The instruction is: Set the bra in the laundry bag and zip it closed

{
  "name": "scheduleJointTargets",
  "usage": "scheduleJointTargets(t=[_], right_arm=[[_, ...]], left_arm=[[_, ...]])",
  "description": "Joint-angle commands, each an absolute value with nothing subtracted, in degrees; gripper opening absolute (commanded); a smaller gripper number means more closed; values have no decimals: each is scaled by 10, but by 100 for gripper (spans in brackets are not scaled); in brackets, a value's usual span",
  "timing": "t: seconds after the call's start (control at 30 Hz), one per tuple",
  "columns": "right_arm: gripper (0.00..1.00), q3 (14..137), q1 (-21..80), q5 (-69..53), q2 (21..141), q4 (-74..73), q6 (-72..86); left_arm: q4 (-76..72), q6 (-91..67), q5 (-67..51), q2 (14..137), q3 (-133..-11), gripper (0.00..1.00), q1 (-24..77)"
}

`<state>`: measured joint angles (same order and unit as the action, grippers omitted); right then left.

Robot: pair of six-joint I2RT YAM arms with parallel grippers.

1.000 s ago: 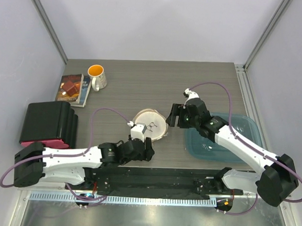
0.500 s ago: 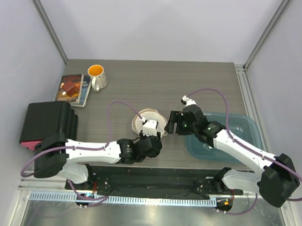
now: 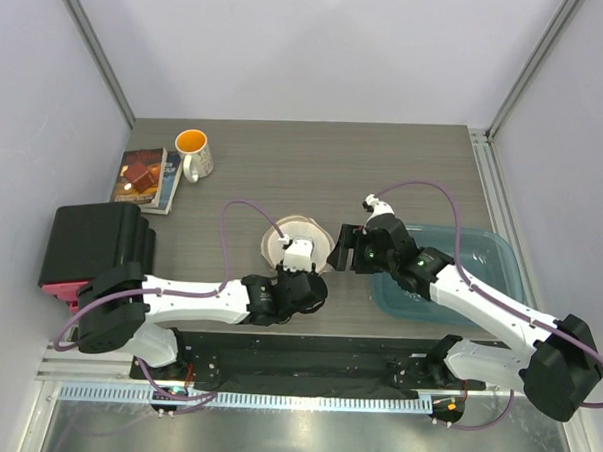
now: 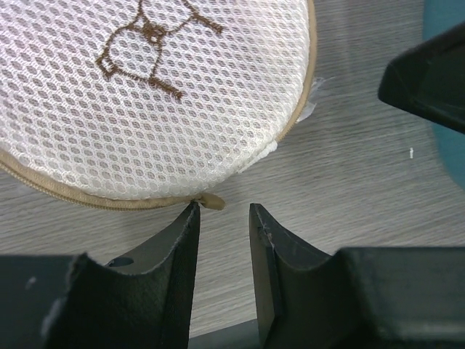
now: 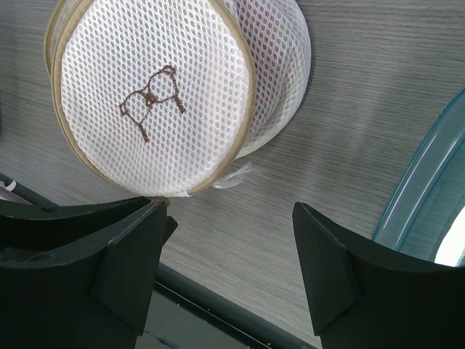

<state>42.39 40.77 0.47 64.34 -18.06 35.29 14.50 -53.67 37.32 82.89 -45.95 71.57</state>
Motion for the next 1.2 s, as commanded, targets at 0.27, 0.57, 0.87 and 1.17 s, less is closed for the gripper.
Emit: scheduleJointTargets(t=[0.27,0.57,0.87,1.17], right_arm=[[75,411,424,14,640,-148,373],[75,417,434,11,645,-144,378],[75,387,440,-18,634,-107,432],[73,324,463,-14,628,-8,555]], left_arm=[[191,-572,422,792,-470,40,713],[177,-570,434,816,-475,34,713],[176,-574,441,830,-470,29,708],[184,-547,432,812,-484,0,694]])
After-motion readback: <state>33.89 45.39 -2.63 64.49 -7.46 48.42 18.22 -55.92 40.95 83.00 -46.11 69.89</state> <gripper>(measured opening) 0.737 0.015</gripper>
